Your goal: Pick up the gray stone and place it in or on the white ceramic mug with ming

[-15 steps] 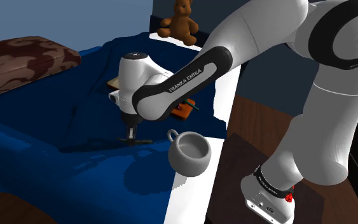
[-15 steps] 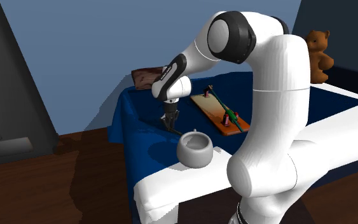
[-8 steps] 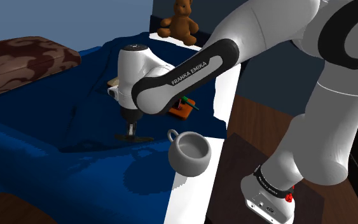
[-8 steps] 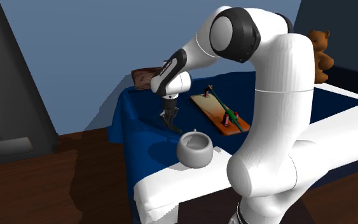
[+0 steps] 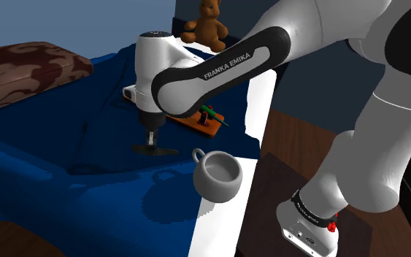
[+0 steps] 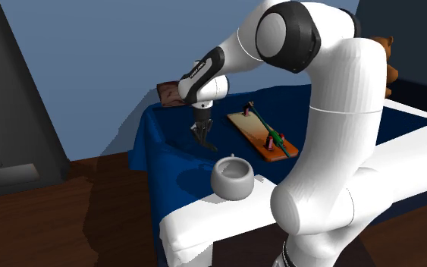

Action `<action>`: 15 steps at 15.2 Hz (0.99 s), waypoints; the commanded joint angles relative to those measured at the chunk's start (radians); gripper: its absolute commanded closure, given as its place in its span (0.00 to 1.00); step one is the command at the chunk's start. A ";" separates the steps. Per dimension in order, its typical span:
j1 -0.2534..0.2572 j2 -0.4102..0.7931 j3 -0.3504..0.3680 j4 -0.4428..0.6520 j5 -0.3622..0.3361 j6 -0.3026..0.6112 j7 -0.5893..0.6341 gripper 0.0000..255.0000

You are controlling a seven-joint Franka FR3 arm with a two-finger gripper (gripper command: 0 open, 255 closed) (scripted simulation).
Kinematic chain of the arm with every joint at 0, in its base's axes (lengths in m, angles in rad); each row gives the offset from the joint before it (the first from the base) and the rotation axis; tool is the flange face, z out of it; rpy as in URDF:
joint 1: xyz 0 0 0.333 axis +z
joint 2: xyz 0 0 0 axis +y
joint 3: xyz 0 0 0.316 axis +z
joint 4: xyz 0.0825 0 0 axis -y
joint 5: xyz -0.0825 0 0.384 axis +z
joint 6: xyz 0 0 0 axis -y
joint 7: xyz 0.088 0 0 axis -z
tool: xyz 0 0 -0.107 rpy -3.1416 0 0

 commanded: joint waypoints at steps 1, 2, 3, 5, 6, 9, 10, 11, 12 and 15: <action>-0.002 -0.013 0.001 0.013 0.004 -0.026 -0.003 1.00; -0.002 -0.021 0.001 0.018 0.006 -0.038 -0.004 1.00; -0.003 -0.028 0.002 0.023 0.008 -0.051 -0.005 1.00; -0.004 -0.042 0.003 0.034 0.012 -0.075 -0.006 1.00; -0.005 -0.049 0.003 0.040 0.014 -0.087 -0.007 1.00; -0.006 -0.068 0.004 0.058 0.019 -0.125 -0.009 1.00; -0.006 -0.074 0.004 0.065 0.021 -0.137 -0.010 1.00; -0.007 -0.080 0.004 0.072 0.022 -0.150 -0.010 1.00; -0.007 -0.085 0.004 0.079 0.024 -0.162 -0.011 1.00; -0.008 -0.101 0.005 0.101 0.027 -0.200 -0.012 1.00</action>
